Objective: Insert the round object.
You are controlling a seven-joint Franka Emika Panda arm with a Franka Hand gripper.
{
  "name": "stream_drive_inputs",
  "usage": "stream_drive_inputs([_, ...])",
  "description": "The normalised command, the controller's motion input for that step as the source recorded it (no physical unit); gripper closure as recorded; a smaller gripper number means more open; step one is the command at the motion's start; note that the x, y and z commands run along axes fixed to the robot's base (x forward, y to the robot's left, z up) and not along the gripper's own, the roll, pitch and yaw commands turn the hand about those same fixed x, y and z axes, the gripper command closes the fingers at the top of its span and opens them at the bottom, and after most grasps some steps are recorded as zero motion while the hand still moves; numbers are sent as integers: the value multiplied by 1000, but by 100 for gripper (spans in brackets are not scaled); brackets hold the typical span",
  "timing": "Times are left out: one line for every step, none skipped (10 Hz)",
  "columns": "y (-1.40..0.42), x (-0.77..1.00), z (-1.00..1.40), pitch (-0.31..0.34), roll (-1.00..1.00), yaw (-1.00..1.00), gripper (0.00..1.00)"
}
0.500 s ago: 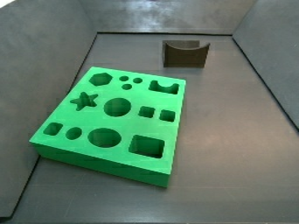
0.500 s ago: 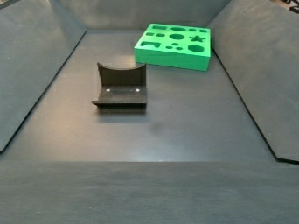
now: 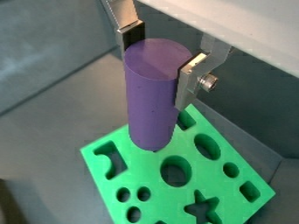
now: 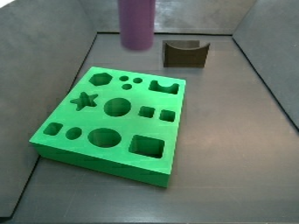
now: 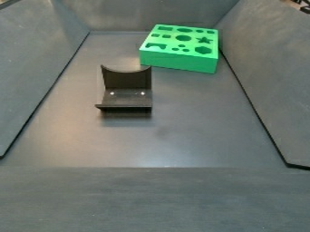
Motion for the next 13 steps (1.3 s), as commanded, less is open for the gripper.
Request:
stream_drive_inputs([-309,-129,-880,0,-99,0,100])
stream_drive_inputs([-269,-123,-943,0,-76,0,100])
stream_drive_inputs([-71,-109,-1000,0,-14,0,100])
stream_drive_inputs([26,-120,-1000,0,0,0,100])
stream_drive_inputs([97,-183,-1000,0,-73,0,100])
stream_drive_inputs([180,-209,-657,0,-273,0,100])
stream_drive_inputs([217,-274,-706,0,-254,0,100])
stream_drive_inputs([177,-349,-643,0,-287,-49,100])
stream_drive_inputs([57,-349,-529,16,-329,-71,100])
stream_drive_inputs([0,-223,-349,4,-394,-17,100])
stream_drive_inputs([0,-11,-369,0,-361,-6,100])
stream_drive_inputs([-137,83,-446,0,-266,-9,100])
stream_drive_inputs([-189,0,-383,-4,-267,-46,100])
